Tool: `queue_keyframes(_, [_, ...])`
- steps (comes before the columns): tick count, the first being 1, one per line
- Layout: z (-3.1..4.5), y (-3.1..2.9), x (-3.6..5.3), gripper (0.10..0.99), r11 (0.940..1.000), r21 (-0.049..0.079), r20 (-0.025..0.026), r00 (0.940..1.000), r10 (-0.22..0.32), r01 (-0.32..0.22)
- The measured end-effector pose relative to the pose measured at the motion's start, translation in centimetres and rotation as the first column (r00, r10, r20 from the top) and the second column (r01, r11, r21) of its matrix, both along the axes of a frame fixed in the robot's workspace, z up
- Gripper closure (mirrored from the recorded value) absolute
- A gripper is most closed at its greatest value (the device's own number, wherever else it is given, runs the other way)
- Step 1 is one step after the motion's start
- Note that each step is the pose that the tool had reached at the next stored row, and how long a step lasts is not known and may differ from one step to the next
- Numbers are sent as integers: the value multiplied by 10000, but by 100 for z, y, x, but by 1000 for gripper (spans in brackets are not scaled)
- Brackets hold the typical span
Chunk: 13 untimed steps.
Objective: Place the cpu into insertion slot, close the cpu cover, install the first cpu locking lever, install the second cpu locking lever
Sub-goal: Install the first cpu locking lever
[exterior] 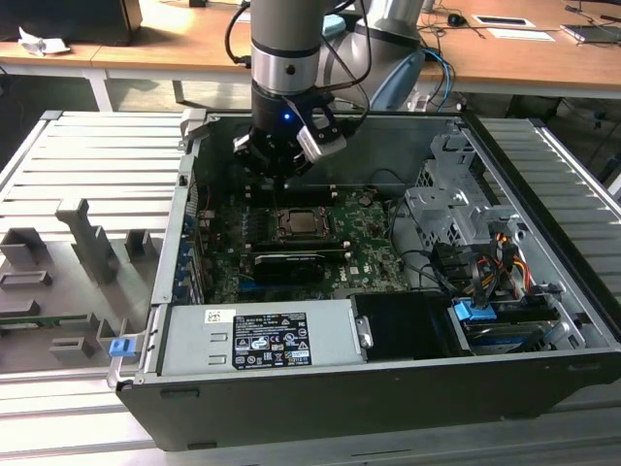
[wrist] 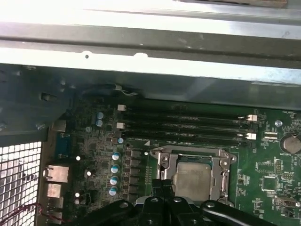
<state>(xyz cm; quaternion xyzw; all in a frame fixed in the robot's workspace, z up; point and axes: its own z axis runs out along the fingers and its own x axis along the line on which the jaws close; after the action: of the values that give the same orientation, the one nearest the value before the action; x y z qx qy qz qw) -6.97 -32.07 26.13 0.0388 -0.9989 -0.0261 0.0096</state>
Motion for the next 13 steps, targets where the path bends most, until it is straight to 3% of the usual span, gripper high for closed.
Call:
queue_keyframes(5, [-1, 0, -50, 980, 10000, 2, 40, 10000, 0, 0])
queue_keyframes(13, [-4, 1, -192, 980, 10000, 31, 44, 10000, -2, 1])
